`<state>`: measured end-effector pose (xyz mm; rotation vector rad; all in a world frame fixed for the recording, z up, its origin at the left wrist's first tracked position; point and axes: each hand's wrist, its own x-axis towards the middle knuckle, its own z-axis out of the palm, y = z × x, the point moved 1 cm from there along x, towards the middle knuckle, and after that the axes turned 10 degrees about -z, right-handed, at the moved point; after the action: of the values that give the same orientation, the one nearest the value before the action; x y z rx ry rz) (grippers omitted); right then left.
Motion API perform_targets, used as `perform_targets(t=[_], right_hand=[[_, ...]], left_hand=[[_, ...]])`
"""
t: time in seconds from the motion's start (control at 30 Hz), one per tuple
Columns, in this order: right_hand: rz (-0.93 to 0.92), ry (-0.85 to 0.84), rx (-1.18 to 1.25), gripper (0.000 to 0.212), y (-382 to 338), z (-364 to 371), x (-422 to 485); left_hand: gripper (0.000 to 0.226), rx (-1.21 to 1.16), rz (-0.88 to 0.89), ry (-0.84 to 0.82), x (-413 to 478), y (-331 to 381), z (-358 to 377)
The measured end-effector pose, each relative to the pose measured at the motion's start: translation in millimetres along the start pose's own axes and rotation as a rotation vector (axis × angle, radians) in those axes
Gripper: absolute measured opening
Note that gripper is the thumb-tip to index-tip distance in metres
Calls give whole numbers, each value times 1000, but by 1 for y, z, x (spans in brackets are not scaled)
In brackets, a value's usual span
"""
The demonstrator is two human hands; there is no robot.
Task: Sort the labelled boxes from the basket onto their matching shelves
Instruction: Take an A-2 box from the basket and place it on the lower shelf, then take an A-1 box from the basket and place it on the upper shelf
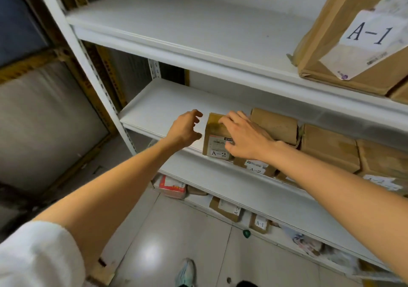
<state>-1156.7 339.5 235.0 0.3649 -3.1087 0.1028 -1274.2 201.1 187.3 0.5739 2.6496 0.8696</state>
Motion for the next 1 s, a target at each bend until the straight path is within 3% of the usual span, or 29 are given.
perform_targets(t=[0.13, 0.4, 0.6, 1.0], right_hand=[[-99, 3, 22, 52, -11, -6, 14], [-354, 17, 130, 58, -53, -21, 19], [-600, -39, 250, 49, -108, -29, -24], [-1164, -179, 180, 51, -275, -46, -117]], left_hand=[[51, 178, -37, 102, -43, -10, -41], [48, 180, -320, 345, -172, -16, -78], [50, 155, -551, 491, -289, 0, -56], [47, -13, -1028, 774, -524, 8, -15]])
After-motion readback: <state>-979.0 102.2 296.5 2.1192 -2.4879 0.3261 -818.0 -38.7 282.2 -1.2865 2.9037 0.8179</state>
